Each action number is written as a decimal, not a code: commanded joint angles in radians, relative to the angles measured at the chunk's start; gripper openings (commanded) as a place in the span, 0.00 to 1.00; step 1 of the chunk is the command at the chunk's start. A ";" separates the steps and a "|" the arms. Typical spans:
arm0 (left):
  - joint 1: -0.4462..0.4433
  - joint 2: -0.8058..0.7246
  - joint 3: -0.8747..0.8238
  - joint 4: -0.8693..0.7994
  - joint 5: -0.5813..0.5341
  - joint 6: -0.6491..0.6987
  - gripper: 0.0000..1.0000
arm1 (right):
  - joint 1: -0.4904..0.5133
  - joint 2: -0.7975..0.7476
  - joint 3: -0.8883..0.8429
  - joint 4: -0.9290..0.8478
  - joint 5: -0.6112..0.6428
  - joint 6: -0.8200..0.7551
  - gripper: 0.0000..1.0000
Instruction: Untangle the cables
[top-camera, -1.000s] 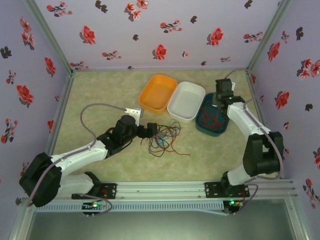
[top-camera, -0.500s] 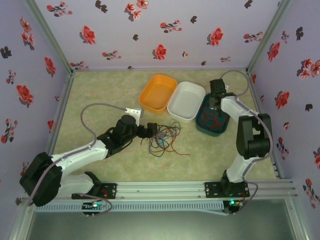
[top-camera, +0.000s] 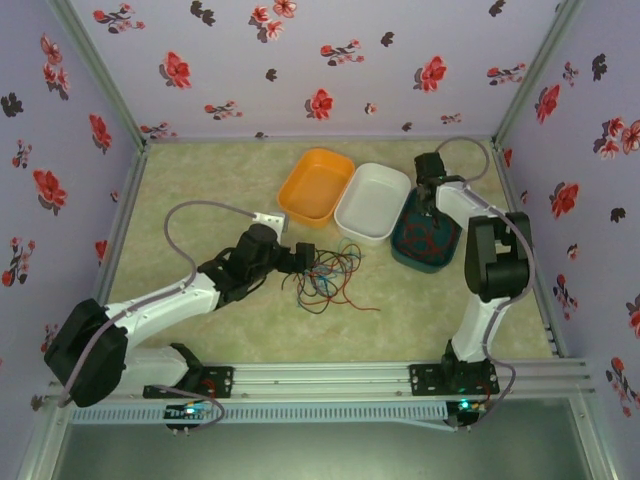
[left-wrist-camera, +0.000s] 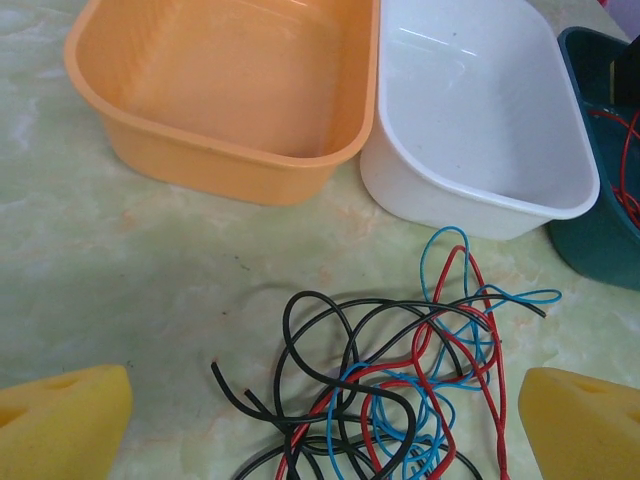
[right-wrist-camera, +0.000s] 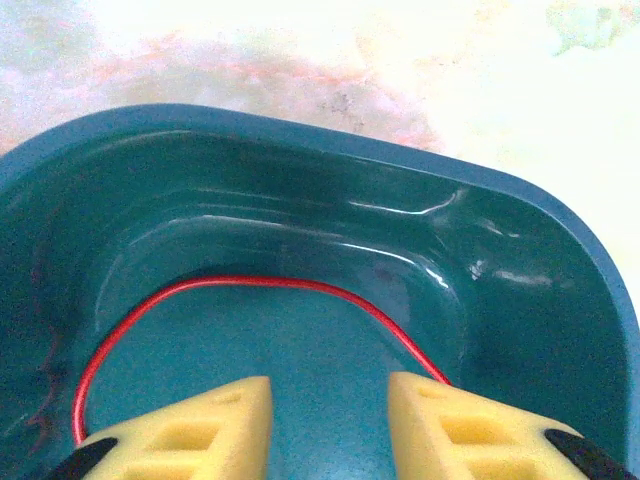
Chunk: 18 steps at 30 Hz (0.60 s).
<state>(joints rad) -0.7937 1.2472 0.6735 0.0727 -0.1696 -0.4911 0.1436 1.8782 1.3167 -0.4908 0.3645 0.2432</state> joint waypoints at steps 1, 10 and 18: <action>0.006 -0.009 0.030 -0.029 -0.034 -0.009 1.00 | -0.004 -0.001 0.038 -0.063 0.005 0.008 0.41; 0.008 -0.014 0.044 -0.050 -0.049 -0.015 1.00 | -0.004 -0.090 0.032 -0.089 -0.082 0.016 0.63; 0.008 -0.021 0.045 -0.060 -0.052 -0.018 1.00 | -0.004 -0.188 0.017 -0.077 -0.193 0.037 0.76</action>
<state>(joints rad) -0.7918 1.2461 0.6930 0.0277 -0.1925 -0.4938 0.1436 1.7359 1.3300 -0.5549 0.2264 0.2558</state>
